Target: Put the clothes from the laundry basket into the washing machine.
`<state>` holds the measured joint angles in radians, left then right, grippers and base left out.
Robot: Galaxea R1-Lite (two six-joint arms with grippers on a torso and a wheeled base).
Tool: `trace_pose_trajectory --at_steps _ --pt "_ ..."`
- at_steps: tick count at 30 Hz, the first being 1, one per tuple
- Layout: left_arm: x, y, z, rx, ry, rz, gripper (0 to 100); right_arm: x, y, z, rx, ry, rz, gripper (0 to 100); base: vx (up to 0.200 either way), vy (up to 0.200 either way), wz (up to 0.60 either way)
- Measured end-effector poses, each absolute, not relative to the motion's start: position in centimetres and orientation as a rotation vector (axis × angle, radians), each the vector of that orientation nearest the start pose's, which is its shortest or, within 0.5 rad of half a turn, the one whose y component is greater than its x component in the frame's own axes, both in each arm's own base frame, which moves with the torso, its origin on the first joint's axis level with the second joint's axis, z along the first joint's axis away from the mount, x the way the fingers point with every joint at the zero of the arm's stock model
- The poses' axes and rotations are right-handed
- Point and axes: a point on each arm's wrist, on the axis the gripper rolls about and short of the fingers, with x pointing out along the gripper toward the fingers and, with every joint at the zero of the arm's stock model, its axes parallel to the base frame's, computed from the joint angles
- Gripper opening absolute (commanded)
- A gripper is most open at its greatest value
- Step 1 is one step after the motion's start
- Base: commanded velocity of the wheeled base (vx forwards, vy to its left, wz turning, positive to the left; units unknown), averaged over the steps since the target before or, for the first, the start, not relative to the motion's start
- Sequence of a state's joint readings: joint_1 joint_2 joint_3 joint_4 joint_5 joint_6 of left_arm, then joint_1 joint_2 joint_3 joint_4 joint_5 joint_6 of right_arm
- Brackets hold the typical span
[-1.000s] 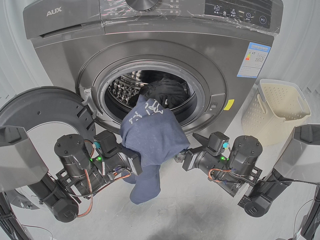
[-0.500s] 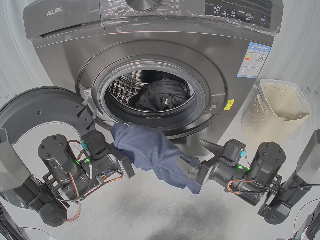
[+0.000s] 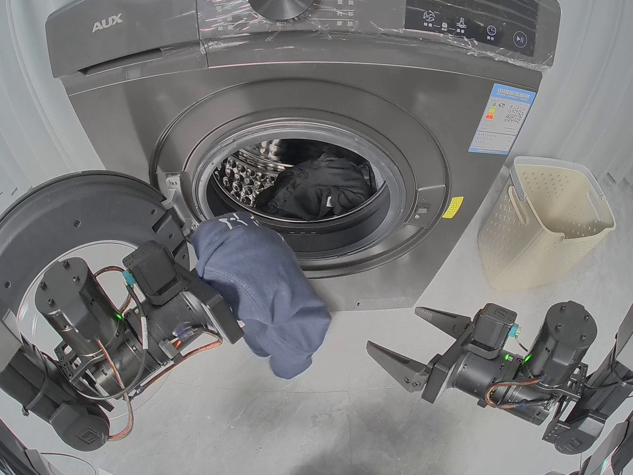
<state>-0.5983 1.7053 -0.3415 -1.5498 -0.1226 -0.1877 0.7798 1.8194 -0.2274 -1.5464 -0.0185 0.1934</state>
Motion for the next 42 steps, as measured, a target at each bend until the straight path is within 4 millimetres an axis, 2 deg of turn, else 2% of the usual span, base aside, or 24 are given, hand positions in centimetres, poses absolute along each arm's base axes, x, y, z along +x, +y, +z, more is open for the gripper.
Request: trace_pose_trajectory --at_steps 15,33,42 --pt "19.3 -14.7 15.1 -0.208 -0.068 -0.771 0 18.8 17.7 9.5 0.168 0.167 0.688 100 0.000 0.000 0.00" --pt "19.1 -15.0 14.2 -0.181 -0.033 -0.782 0 19.0 17.9 9.1 0.162 0.180 0.689 100 0.200 0.000 0.00" --pt "19.8 -15.2 13.0 -0.151 0.004 -0.741 0 18.9 17.8 9.2 0.162 0.178 0.691 100 0.000 0.000 0.00"
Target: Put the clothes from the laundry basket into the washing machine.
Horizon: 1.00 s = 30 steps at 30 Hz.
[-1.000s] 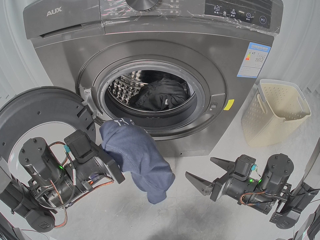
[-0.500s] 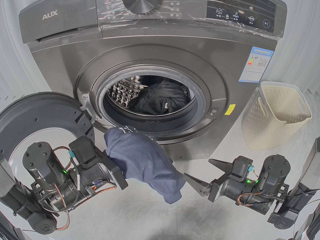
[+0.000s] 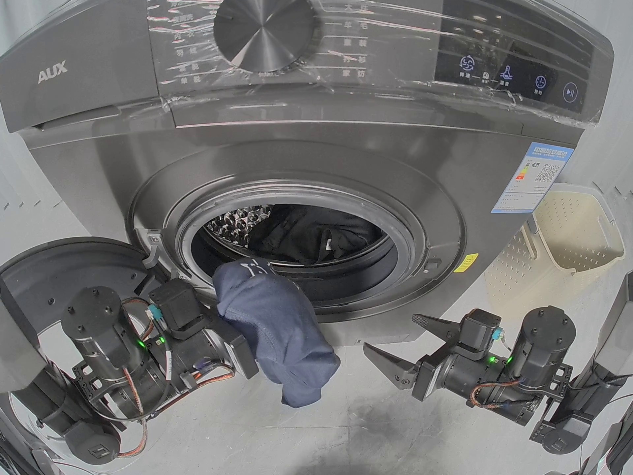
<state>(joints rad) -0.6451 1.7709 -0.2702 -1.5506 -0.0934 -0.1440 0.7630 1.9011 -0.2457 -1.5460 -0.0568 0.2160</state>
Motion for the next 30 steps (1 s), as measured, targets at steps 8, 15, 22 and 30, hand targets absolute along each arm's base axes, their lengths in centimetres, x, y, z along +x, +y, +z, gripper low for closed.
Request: trace_pose_trajectory --at_steps 8,15,22,30 --pt "22.2 -16.7 11.6 -0.118 0.018 -0.671 0 18.6 17.9 9.7 0.168 0.162 0.699 100 0.000 0.000 0.00" --pt "26.6 -19.0 11.4 -0.135 -0.048 -0.639 0 18.4 17.9 9.9 0.170 0.156 0.706 100 0.000 0.000 0.00" --pt "32.0 -20.5 10.3 -0.137 -0.071 -0.594 0 18.2 18.0 9.8 0.167 0.157 0.715 100 0.000 0.000 0.00" --pt "37.6 -22.0 9.5 -0.134 -0.062 -0.546 0 18.1 18.1 9.8 0.166 0.160 0.721 100 0.000 0.000 0.00"
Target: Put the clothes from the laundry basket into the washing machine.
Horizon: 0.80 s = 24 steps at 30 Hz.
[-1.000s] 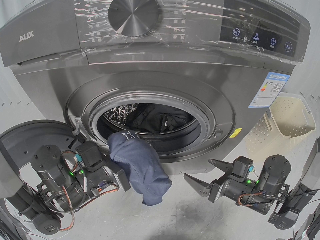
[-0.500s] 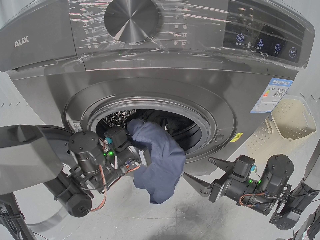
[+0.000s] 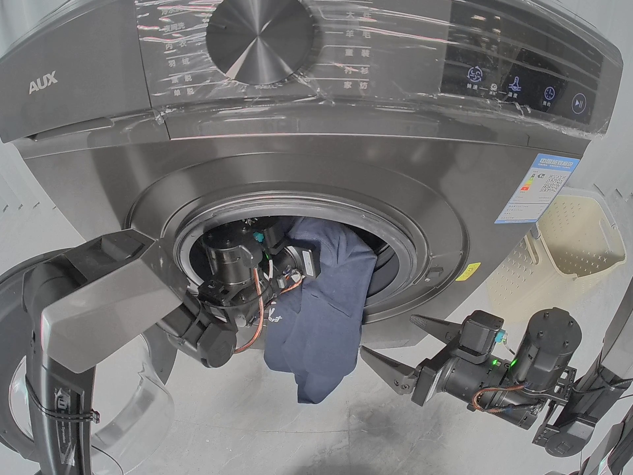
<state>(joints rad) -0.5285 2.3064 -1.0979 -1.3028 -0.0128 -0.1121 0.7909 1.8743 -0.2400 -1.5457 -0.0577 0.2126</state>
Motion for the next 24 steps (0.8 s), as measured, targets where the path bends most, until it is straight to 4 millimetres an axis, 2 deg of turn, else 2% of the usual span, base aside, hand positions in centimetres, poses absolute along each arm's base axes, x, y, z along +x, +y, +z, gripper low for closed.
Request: trace_pose_trajectory --at_steps 6,13,19,20,24 --pt "41.1 -22.6 10.4 -0.143 -0.096 -0.495 0 17.9 18.3 9.8 0.165 0.161 0.730 100 0.000 0.000 0.00" --pt "45.2 -22.3 12.6 -0.190 -0.181 -0.387 0 17.8 18.4 9.8 0.165 0.161 0.736 100 0.000 0.000 0.00" --pt "47.4 -21.9 13.3 -0.235 -0.207 -0.316 0 17.8 18.5 9.8 0.165 0.163 0.738 100 0.000 0.000 0.00" --pt "47.6 -21.9 13.1 -0.241 -0.206 -0.310 100 17.8 18.5 9.7 0.164 0.163 0.738 100 0.000 0.000 0.00" --pt "47.8 -22.0 12.6 -0.253 -0.199 -0.307 100 17.8 18.5 9.7 0.164 0.163 0.738 100 0.000 0.000 0.00"
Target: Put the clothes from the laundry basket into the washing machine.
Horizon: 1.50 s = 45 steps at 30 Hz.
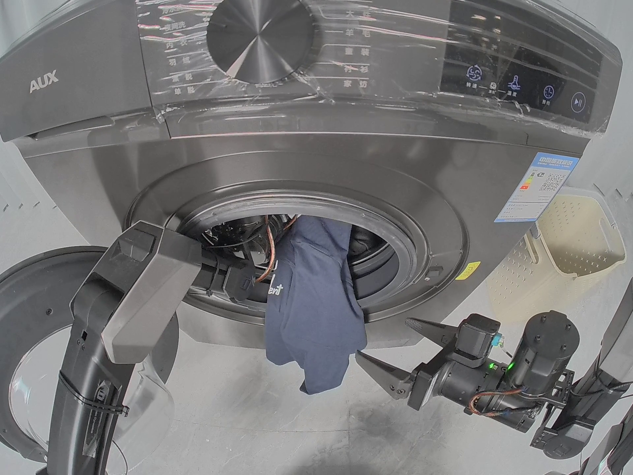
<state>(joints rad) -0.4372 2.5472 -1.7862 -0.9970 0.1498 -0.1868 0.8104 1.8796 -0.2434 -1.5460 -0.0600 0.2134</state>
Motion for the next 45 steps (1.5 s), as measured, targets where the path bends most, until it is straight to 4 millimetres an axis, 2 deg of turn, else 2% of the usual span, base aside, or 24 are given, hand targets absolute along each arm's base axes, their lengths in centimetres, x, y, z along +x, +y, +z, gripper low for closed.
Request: trace_pose_trajectory --at_steps 7,14,19,20,25,35,43,44,45 --pt "46.3 -23.3 10.5 -0.241 -0.082 -0.341 100 17.8 18.6 9.7 0.164 0.164 0.737 100 0.000 0.000 0.00" --pt "42.3 -24.1 8.0 -0.175 0.142 -0.458 100 17.8 18.6 9.7 0.164 0.164 0.738 100 0.000 0.000 0.00" --pt "39.6 -24.4 7.3 -0.119 0.245 -0.545 100 17.8 18.6 9.7 0.164 0.164 0.741 100 0.000 0.000 0.00" --pt "39.4 -24.3 7.2 -0.109 0.254 -0.550 0 17.8 18.7 9.7 0.164 0.163 0.741 100 0.000 0.000 0.00" --pt "39.0 -24.3 6.6 -0.081 0.271 -0.559 0 17.7 18.7 9.8 0.165 0.162 0.745 100 0.000 0.000 0.00" --pt "40.9 -24.6 7.3 -0.117 0.201 -0.532 0 17.6 18.9 9.8 0.166 0.162 0.751 100 0.000 0.000 0.00" --pt "44.2 -23.8 10.6 -0.220 0.041 -0.410 0 17.6 18.9 9.8 0.166 0.161 0.752 100 0.000 0.000 0.00" --pt "44.6 -23.5 11.1 -0.235 0.020 -0.393 100 17.6 18.9 9.8 0.166 0.161 0.752 100 0.000 0.000 0.00" --pt "45.0 -23.2 11.5 -0.249 0.003 -0.379 100 17.6 18.9 9.8 0.166 0.162 0.753 100 0.000 0.000 0.00"
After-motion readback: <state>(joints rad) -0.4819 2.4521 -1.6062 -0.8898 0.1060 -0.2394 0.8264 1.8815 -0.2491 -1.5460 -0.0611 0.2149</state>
